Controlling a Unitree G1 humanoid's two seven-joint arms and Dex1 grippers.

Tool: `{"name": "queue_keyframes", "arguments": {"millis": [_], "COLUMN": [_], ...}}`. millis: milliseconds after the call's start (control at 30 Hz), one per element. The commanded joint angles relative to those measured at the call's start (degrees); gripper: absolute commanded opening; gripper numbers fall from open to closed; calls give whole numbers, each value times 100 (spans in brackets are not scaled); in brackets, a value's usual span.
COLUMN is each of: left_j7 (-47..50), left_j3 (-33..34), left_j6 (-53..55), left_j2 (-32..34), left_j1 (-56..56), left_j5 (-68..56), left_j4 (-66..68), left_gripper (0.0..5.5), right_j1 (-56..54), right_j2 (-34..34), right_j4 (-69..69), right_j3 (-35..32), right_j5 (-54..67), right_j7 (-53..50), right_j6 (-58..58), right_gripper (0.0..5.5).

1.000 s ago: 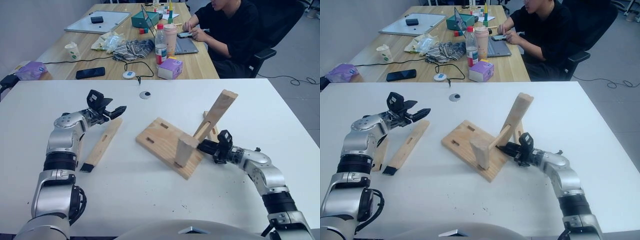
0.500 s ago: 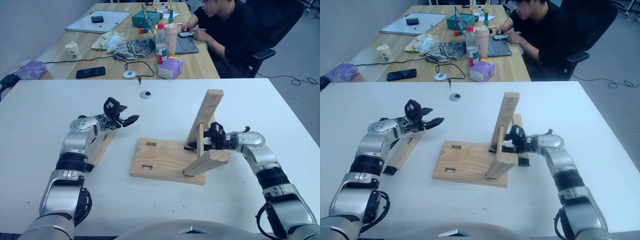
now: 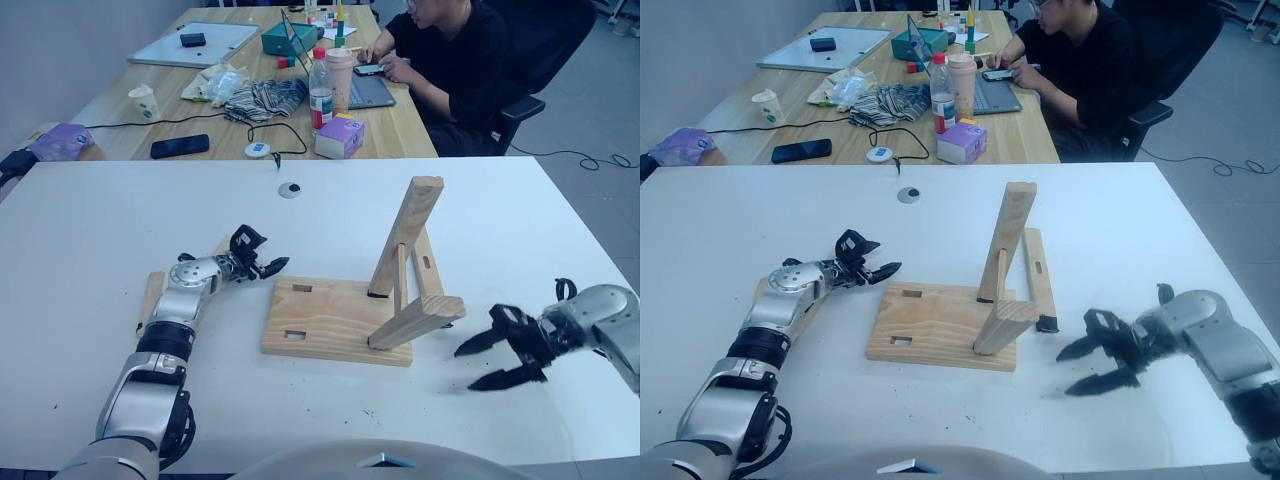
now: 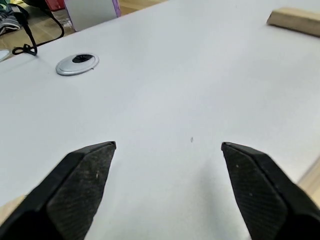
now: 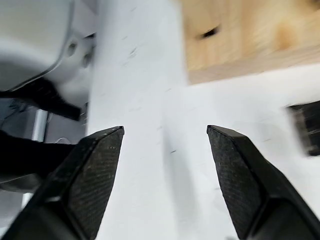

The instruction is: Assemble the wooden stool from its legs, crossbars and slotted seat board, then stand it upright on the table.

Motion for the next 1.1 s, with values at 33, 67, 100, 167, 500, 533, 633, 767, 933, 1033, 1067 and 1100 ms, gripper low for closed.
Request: {"name": "queue_keyframes", "arguments": {"millis": [33, 67, 100, 167, 500, 533, 633, 767, 933, 1033, 1067, 1100], "left_j7": [48, 48, 39, 6, -192, -289, -446, -526, -379, -302, -202, -99], "left_j3": [-182, -199, -217, -257, -249, -265, -232, -139, -28, -100, -116, -136], "left_j6": [-369, -421, -462, -531, -563, -525, -413, -153, 342, 542, 583, 622], "left_j2": [-86, -113, -136, -160, 34, 97, 236, 296, 81, -57, -155, -258], "left_j1": [-119, -141, -154, -132, 115, 200, 367, 600, 868, 1052, 1018, 963], "left_j5": [278, 289, 299, 342, 346, 325, 277, 138, -156, -187, -174, -160], "left_j4": [366, 438, 495, 559, 405, 314, 118, -353, -1012, -1441, -1490, -1498], "left_gripper": [393, 393, 393, 393, 393, 393, 393, 393, 393, 393, 393, 393], "right_j1": [403, 438, 451, 411, -648, -671, -643, -758, -1075, -1452, -1586, -1691], "right_j2": [255, 429, 578, 1000, 2274, 2358, 2562, 3143, 4000, 4382, 4495, 4590], "right_j4": [-636, -711, -760, -717, 321, 509, 728, 826, 1094, 1584, 1774, 1944], "right_j3": [293, 366, 447, 633, 1050, 953, 846, 931, 898, 869, 840, 800], "right_j5": [26, -3, -21, -156, -1236, -1311, -1433, -1522, -1378, -1732, -1806, -1883], "right_j7": [-376, -593, -785, -1239, -3184, -3422, -3855, -4358, -4776, -5416, -5608, -5775], "right_j6": [192, 248, 316, 348, 175, -30, -365, -497, -420, -291, -243, -237], "right_gripper": [307, 307, 307, 307, 307, 307, 307, 307, 307, 307, 307, 307]}}
